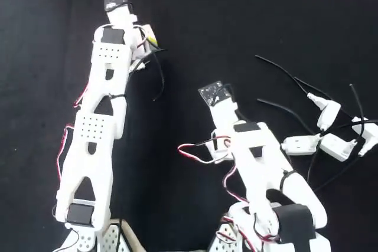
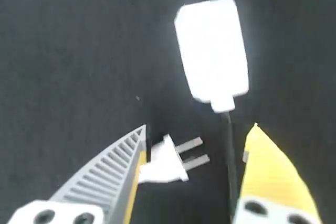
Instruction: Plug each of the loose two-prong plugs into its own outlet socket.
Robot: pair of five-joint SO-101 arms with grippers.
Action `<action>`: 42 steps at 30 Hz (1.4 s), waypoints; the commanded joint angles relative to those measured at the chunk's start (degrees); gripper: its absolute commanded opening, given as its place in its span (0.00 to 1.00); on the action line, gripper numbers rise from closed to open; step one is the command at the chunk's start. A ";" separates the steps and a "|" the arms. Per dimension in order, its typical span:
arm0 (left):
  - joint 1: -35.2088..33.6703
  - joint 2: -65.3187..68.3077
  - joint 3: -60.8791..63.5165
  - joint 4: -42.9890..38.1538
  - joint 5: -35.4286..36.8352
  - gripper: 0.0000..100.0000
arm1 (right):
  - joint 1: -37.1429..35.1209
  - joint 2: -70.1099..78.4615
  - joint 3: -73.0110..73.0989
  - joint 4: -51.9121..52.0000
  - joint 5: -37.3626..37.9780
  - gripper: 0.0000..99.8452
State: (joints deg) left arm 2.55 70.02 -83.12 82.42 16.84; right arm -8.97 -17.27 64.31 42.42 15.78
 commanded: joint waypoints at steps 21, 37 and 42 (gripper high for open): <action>6.02 3.60 -6.37 18.46 -14.86 0.29 | -0.53 1.45 -0.57 -0.09 -0.09 0.01; 6.20 7.56 -7.08 18.64 -14.42 0.03 | -0.53 1.45 -0.66 -0.09 -0.09 0.01; 6.29 5.71 -5.49 18.73 -14.42 0.03 | -0.53 1.54 -0.66 -0.09 -0.09 0.01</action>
State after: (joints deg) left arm 9.49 77.76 -89.80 100.26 2.07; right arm -8.97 -17.27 64.22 42.42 15.78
